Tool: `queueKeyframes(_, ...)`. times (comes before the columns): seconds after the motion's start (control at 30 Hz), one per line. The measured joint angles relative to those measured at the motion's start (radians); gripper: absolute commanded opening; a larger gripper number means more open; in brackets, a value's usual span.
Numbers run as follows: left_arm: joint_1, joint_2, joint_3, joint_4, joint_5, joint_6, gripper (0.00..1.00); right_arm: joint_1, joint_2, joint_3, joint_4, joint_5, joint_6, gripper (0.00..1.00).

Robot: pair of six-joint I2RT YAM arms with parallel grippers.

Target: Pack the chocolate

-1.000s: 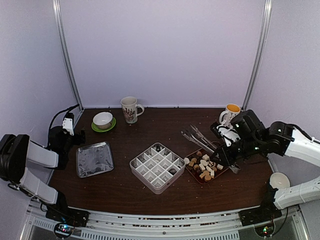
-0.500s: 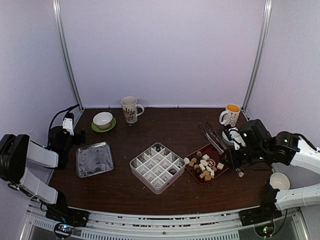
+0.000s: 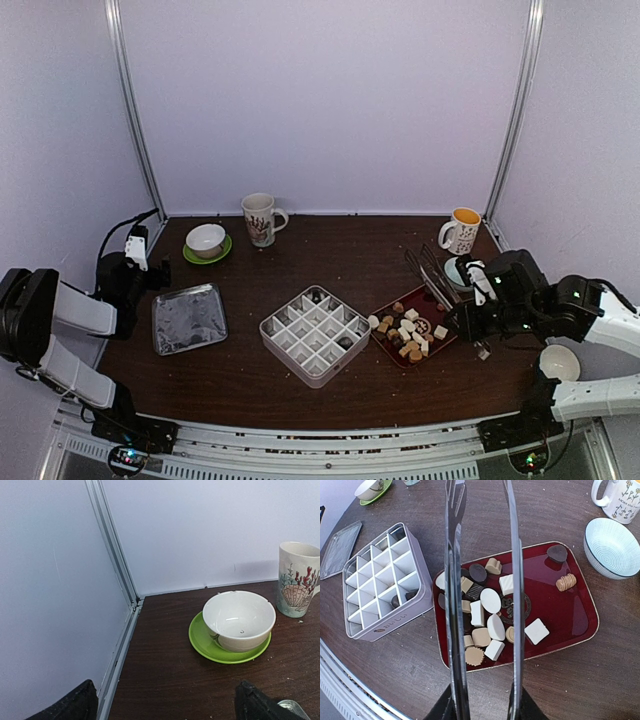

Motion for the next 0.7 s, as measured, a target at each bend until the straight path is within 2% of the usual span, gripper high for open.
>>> queueKeyframes(0.7, 0.000, 0.000, 0.000, 0.000, 0.000, 0.000, 0.98, -0.001, -0.029, -0.021, 0.029, 0.000, 0.028, 0.33)
